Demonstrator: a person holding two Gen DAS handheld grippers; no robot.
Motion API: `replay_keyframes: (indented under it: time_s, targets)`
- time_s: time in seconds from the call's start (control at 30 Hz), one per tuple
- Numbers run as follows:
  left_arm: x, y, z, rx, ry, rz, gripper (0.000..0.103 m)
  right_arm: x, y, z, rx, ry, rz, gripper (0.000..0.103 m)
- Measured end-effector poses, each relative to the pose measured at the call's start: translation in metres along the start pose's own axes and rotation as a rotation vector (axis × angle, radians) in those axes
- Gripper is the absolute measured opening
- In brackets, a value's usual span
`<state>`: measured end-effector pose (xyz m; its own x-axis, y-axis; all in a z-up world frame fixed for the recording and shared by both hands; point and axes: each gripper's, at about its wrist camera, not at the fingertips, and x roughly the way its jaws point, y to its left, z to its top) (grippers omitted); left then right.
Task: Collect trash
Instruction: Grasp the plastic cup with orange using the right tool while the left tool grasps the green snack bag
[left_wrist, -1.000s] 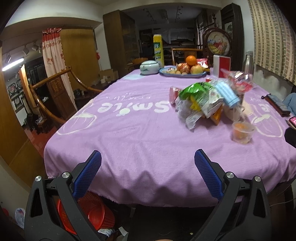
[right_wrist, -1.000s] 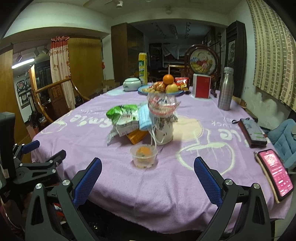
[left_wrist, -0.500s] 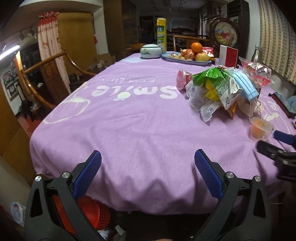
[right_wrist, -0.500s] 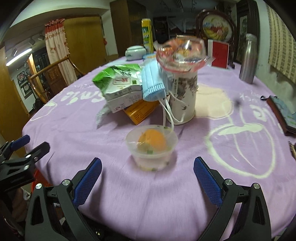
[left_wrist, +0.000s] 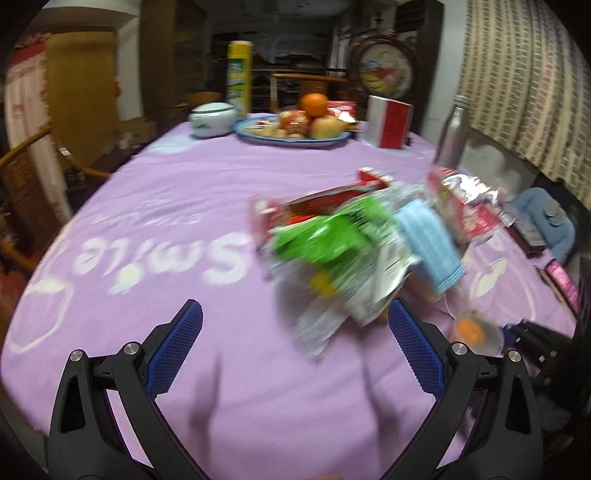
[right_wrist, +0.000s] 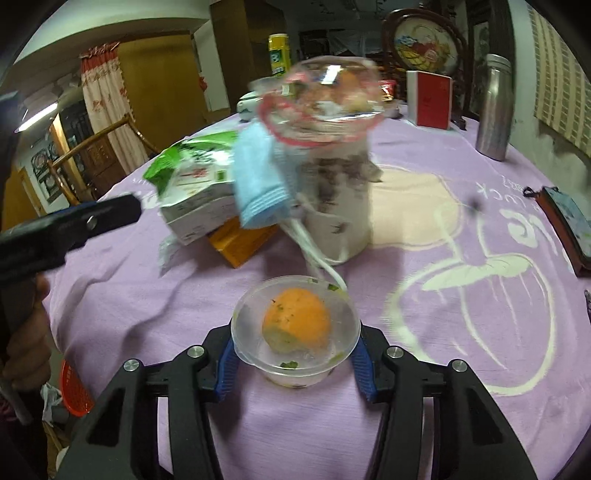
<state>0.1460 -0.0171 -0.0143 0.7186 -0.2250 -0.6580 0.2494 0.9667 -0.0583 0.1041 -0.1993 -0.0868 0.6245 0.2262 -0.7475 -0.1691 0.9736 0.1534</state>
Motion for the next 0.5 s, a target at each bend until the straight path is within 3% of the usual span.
replay_keyframes:
  time_s: [0.13, 0.27, 0.4, 0.5]
  targets:
    - [0.022, -0.015, 0.019, 0.003, 0.010, -0.051, 0.097, -0.001, -0.005, 0.000, -0.016, -0.005, 0.013, 0.052]
    - [0.049, -0.016, 0.033, 0.017, 0.036, -0.003, 0.097, 0.000, -0.008, 0.002, -0.010, -0.003, 0.044, 0.052]
    - [0.041, 0.022, 0.027, -0.074, 0.049, -0.014, 0.097, 0.000, -0.016, 0.004, 0.016, 0.000, 0.088, 0.053]
    - [0.019, 0.053, 0.013, -0.115, 0.043, 0.042, 0.097, 0.001, -0.019, 0.005, 0.021, -0.001, 0.119, 0.058]
